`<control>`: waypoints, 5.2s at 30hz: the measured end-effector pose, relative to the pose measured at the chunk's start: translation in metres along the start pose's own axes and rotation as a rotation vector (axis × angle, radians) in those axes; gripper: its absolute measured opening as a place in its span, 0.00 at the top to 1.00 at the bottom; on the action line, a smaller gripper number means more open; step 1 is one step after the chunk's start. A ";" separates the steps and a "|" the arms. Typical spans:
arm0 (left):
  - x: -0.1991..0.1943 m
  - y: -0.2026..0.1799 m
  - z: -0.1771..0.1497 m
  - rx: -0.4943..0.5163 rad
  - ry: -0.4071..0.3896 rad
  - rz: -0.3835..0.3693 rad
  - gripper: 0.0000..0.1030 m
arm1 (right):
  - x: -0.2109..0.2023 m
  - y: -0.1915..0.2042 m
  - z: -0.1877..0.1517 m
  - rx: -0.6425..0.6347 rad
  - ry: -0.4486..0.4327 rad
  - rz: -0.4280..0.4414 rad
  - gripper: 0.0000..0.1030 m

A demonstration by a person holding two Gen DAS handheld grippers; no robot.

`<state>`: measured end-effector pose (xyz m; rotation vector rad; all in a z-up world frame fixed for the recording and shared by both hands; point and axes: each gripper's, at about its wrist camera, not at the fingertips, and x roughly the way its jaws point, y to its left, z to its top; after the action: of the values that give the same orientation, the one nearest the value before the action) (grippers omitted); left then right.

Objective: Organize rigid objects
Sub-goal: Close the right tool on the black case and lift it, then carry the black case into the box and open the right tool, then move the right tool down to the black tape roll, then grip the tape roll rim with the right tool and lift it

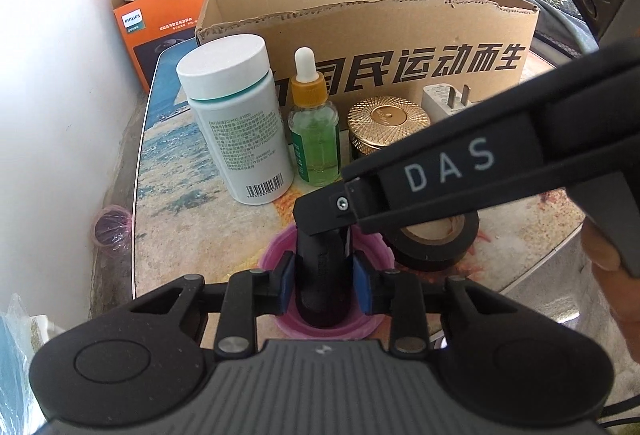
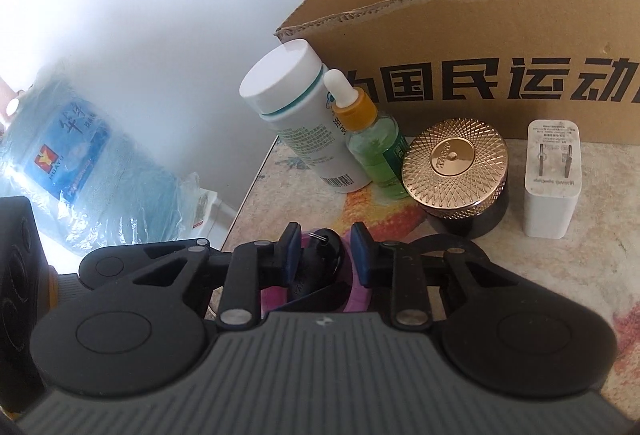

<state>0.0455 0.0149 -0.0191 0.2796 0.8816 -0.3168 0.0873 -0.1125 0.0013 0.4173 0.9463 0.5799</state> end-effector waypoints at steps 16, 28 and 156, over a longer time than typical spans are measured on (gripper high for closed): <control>-0.008 0.001 -0.008 -0.013 -0.070 0.002 0.70 | 0.000 -0.002 0.000 0.035 0.001 -0.018 0.76; -0.039 -0.002 0.002 -0.009 -0.154 0.002 0.70 | -0.018 0.009 0.001 0.016 -0.053 0.012 0.77; 0.011 -0.095 0.017 0.090 -0.066 -0.184 0.24 | -0.071 -0.066 -0.042 -0.092 0.012 -0.312 0.81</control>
<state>0.0273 -0.0796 -0.0277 0.2707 0.8309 -0.5345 0.0379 -0.2046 -0.0140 0.1779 0.9693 0.3397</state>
